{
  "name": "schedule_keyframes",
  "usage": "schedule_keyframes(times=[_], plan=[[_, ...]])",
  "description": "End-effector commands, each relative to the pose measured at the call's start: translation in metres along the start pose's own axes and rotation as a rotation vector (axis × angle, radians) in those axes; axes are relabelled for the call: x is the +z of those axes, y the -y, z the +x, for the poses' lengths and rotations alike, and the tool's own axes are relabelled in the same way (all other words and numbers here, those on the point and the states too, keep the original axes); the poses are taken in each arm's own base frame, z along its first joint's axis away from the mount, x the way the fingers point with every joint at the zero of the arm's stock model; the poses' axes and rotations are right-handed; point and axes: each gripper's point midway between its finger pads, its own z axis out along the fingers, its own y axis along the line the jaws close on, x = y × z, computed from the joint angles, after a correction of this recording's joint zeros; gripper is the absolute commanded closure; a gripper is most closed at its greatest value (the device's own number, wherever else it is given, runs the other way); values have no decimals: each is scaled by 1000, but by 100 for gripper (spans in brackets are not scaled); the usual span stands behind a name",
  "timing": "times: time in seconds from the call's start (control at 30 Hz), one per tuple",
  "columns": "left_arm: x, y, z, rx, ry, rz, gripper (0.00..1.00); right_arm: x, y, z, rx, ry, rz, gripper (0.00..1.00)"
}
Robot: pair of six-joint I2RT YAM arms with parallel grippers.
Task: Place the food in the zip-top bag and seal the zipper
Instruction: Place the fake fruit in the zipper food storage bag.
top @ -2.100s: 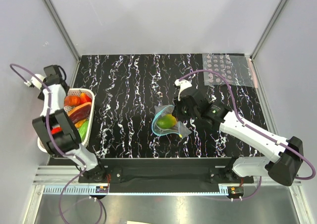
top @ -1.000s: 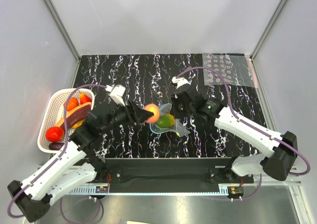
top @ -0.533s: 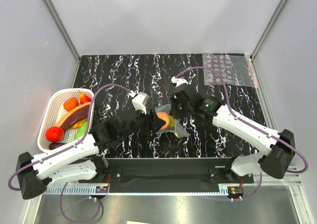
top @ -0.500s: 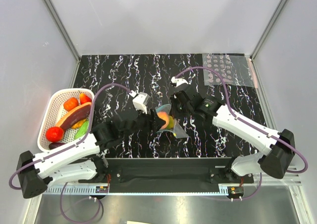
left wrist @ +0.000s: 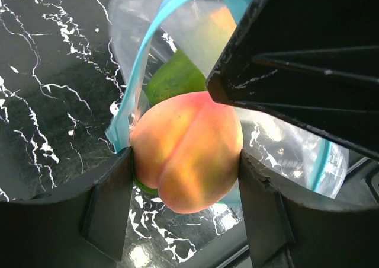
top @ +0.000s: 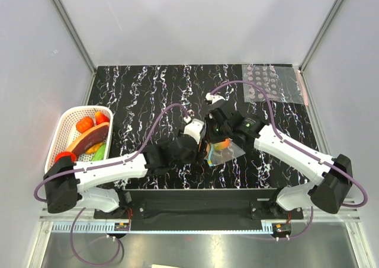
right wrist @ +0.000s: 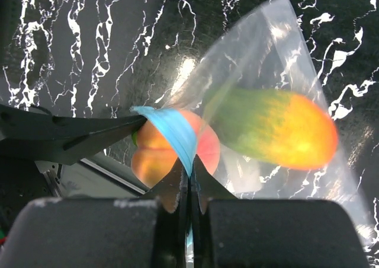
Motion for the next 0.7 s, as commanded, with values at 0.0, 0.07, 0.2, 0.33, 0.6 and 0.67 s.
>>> schedule_keyframes(times=[0.0, 0.07, 0.2, 0.33, 0.6, 0.67], plan=[[-11, 9, -34, -31, 123, 20, 51, -16, -23, -25, 27, 87, -89, 100], [-16, 3, -36, -60, 151, 5, 49, -16, -22, -23, 27, 83, -83, 100], [-27, -15, -49, -80, 205, -76, 49, -14, -23, -15, 39, 57, -96, 100], [-36, -31, -53, -73, 213, -153, 49, -7, -24, -6, 47, 20, -110, 100], [-60, -42, -52, -69, 203, -159, 48, 1, -52, -1, 77, -4, -259, 100], [-66, -44, -48, -76, 184, -155, 48, 3, -64, -2, 91, -15, -323, 100]])
